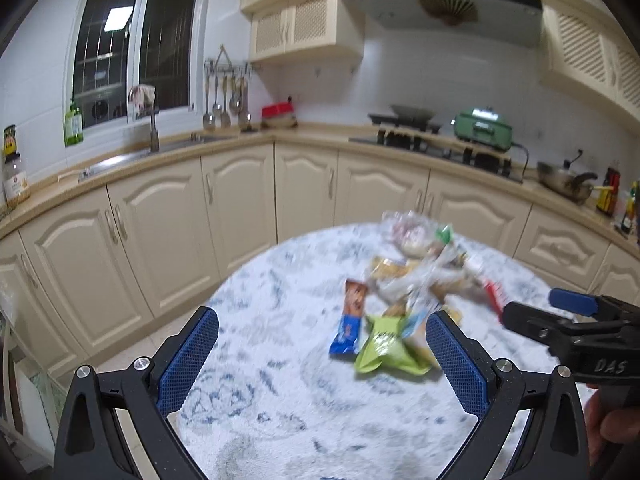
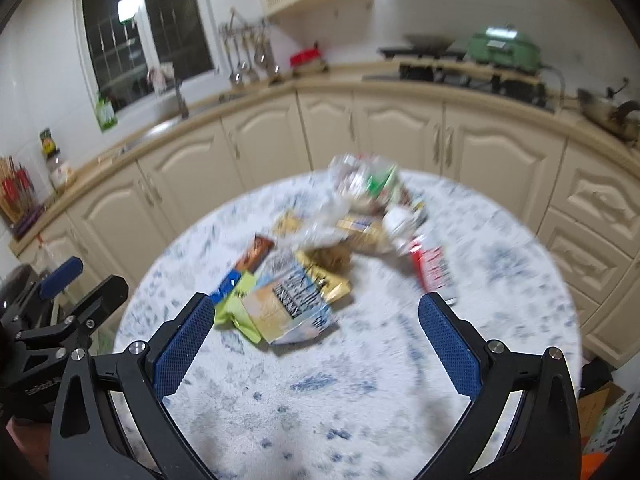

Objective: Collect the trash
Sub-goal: 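Bring both open tools back to the table, then grasp the milk carton bag with the right tool while the left tool grasps the green snack bag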

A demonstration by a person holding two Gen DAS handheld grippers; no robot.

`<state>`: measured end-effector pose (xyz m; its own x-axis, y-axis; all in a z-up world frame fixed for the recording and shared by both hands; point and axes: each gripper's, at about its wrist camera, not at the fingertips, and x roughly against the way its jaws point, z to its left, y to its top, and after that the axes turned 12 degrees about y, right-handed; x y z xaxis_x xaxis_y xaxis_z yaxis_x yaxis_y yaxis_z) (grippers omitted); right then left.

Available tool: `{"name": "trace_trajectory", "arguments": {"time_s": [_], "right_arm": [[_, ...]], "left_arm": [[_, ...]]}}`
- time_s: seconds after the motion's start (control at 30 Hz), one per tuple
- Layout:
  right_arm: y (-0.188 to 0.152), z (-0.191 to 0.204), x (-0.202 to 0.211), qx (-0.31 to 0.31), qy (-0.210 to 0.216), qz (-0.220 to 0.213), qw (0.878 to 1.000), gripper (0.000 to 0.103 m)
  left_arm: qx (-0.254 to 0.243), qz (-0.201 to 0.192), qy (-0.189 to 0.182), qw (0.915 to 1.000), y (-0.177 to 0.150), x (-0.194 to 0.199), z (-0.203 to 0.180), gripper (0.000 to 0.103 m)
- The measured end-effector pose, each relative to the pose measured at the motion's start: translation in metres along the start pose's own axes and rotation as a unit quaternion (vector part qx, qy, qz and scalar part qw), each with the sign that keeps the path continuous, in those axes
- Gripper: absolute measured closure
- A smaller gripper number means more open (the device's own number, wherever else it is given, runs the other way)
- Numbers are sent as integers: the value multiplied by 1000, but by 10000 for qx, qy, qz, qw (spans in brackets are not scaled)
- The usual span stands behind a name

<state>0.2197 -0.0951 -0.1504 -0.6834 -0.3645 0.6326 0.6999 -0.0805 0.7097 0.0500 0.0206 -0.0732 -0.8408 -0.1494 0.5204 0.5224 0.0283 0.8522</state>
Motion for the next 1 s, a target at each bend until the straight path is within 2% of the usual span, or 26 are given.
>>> {"name": "trace_trajectory", "arguments": {"time_s": [0.27,0.4,0.5,0.57,0.7,1.0], "right_arm": [[-5,-6,-79,77,282,749,9968,1],[-6,-14,-106,19,453,1021,9937,14],[-9,-14,-115,113,390,1158,9924,25],[-10,-17,-112,72,425,1090,9931,29],[-13,-29,-99,-16,441,984,9942,31],[-22,-61,-63,-339,266,814,9957,33]], "left_arm": [[-91,462,66,9989,29,-71,-4,1],[-141,615,73,9980,37,-102,-7,1],[-224,665,56,9975,41,-118,-13,1],[-267,685,43,9973,48,-130,-21,1],[-319,662,-42,9973,53,-146,-35,1],[-935,696,-333,9926,50,-179,-84,1]]}}
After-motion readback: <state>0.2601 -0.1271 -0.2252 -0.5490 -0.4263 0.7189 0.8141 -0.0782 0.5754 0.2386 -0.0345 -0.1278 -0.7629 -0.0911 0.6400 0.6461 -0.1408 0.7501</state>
